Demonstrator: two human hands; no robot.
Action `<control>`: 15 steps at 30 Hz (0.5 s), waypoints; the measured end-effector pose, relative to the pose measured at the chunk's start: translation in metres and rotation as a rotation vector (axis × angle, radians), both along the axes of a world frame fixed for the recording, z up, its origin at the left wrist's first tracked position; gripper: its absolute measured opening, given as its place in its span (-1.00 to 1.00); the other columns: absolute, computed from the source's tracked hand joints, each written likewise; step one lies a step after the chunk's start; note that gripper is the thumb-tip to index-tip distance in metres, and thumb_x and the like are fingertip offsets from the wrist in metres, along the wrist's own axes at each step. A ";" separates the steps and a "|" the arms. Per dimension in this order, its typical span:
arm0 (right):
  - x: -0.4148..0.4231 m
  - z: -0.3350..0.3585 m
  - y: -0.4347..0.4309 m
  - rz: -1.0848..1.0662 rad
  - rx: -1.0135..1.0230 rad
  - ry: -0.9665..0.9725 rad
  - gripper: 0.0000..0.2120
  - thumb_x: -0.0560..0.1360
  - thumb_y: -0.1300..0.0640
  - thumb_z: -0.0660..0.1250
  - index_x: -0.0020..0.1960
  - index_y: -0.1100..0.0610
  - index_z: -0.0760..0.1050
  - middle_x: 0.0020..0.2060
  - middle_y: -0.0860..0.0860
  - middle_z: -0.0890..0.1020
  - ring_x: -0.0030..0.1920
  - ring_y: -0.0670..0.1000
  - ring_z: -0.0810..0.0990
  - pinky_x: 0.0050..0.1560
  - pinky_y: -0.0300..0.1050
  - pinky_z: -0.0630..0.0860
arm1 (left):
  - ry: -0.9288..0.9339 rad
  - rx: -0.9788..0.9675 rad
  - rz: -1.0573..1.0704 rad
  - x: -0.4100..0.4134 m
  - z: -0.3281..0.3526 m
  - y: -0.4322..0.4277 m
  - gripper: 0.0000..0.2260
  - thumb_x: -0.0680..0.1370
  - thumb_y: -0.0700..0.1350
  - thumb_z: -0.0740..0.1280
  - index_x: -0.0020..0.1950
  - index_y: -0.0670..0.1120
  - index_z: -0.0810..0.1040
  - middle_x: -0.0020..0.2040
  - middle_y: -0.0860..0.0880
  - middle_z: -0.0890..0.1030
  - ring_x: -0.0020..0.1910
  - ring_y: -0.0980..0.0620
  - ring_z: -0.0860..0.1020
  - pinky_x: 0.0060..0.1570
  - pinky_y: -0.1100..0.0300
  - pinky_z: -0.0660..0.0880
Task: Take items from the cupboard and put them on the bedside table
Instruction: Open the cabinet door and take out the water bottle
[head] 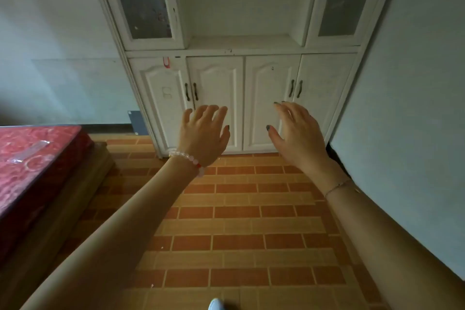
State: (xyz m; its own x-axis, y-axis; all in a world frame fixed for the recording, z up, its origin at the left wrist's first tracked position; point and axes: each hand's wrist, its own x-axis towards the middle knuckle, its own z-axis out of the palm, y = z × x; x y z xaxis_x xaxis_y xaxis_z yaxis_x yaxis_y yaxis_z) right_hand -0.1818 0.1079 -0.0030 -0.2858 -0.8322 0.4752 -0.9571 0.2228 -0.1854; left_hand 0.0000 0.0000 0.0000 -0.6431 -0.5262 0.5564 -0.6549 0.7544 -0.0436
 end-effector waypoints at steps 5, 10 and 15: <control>-0.013 -0.004 -0.023 0.011 -0.010 0.010 -0.50 0.55 -0.04 0.15 0.41 0.18 0.23 0.36 0.13 0.36 0.38 0.13 0.27 0.33 0.13 0.31 | 0.010 -0.002 0.014 -0.011 -0.008 -0.020 -0.61 0.52 0.01 0.13 0.24 -0.16 0.48 0.15 -0.15 0.58 0.14 -0.19 0.53 0.12 -0.17 0.42; -0.028 -0.005 -0.060 0.031 -0.011 0.018 -0.50 0.55 -0.02 0.16 0.41 0.19 0.22 0.36 0.14 0.36 0.38 0.14 0.27 0.33 0.13 0.29 | 0.048 0.011 0.059 -0.022 -0.006 -0.066 -0.55 0.51 0.05 0.03 0.25 -0.15 0.47 0.16 -0.15 0.58 0.15 -0.19 0.52 0.13 -0.15 0.40; -0.054 -0.010 -0.118 0.020 0.011 0.015 -0.50 0.55 -0.02 0.16 0.42 0.18 0.21 0.37 0.14 0.35 0.39 0.14 0.26 0.34 0.15 0.29 | 0.037 0.006 0.053 -0.050 -0.011 -0.122 -0.59 0.52 0.03 0.08 0.24 -0.15 0.48 0.15 -0.14 0.58 0.13 -0.19 0.53 0.13 -0.15 0.41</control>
State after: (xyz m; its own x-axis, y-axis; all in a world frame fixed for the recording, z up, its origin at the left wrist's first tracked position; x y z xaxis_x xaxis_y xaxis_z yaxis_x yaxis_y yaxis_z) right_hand -0.2355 -0.0100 -0.0127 -0.2616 -0.8428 0.4704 -0.9641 0.2053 -0.1684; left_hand -0.0499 -0.1216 -0.0106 -0.5932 -0.5623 0.5761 -0.6953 0.7186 -0.0145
